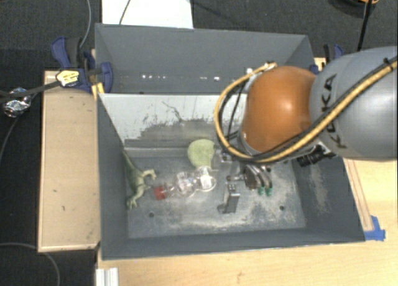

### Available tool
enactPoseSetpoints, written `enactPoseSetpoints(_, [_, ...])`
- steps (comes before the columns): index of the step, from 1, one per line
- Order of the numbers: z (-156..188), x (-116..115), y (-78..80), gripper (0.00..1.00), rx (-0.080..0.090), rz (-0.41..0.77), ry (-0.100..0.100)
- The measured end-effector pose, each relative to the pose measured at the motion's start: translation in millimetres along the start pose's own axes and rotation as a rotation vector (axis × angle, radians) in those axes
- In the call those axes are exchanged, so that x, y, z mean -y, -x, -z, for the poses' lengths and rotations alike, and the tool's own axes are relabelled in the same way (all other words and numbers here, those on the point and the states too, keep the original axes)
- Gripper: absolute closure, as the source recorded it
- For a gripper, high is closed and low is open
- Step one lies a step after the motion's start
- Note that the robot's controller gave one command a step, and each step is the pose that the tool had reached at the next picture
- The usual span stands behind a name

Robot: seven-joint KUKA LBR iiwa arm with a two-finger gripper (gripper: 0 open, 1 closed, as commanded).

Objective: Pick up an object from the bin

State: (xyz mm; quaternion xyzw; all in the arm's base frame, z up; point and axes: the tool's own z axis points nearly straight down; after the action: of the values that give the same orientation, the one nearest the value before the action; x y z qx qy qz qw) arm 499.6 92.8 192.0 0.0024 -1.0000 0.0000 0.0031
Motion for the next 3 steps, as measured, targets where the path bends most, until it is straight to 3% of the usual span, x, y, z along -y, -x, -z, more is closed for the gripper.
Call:
enactPoseSetpoints(1, [4.5,0.6,1.6,0.0,0.008,-0.003,0.001])
enactPoseSetpoints(2, [-46.5,-6.1,17.2,0.0,0.012,0.062,0.001])
enactPoseSetpoints(3, [-73.3,-10.2,25.9,0.0,0.004,0.206,0.0])
